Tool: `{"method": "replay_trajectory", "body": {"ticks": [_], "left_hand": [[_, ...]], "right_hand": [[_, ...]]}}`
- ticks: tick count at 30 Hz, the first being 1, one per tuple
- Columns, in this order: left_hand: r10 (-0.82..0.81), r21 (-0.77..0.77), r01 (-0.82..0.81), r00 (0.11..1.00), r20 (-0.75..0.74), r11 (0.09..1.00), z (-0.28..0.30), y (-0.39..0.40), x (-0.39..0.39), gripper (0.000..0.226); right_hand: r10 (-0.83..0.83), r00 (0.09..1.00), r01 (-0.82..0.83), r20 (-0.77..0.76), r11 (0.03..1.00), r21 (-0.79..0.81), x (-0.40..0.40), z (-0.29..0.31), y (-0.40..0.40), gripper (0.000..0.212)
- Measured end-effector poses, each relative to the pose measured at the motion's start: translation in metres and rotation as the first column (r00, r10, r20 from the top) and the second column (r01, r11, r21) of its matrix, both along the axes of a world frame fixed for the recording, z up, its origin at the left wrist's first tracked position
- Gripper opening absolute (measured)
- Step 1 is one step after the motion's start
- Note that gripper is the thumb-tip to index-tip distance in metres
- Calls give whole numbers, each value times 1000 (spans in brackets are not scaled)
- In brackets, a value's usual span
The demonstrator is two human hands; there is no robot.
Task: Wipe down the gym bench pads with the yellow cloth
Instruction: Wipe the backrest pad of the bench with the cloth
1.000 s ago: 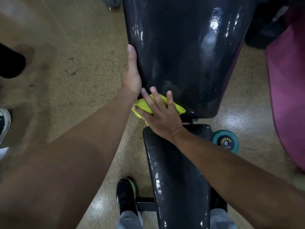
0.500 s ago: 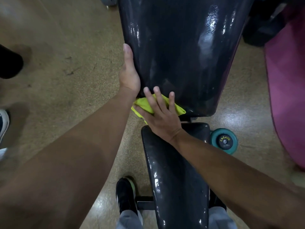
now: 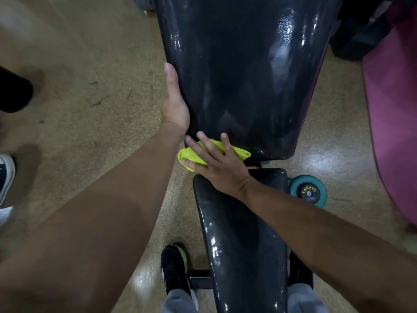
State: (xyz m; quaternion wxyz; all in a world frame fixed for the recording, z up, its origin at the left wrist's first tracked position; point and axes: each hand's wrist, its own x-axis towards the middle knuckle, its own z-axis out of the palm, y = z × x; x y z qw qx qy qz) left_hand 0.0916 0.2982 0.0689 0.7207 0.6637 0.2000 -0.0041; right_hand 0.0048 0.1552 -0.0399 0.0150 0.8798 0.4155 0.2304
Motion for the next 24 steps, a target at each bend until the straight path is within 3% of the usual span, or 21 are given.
{"method": "replay_trajectory", "body": {"ticks": [3, 8, 14, 19, 24], "left_hand": [[-3, 13, 3, 1000, 19, 1000, -1, 2, 0, 117], [-8, 45, 8, 1000, 9, 999, 4, 0, -1, 95], [14, 29, -14, 1000, -6, 999, 8, -2, -2, 78], [44, 62, -46, 998, 33, 997, 5, -3, -2, 85], [43, 50, -45, 998, 38, 998, 8, -5, -3, 79]], "right_hand": [[68, 997, -69, -36, 997, -44, 0, 2, -21, 56], [44, 999, -42, 21, 995, -91, -1, -5, -66, 57], [-82, 994, 76, 68, 993, 90, -2, -12, -101, 68], [-295, 952, 304, -75, 919, 251, -6, -16, -122, 81], [-380, 882, 463, -279, 808, 364, -15, -13, -111, 57]]}}
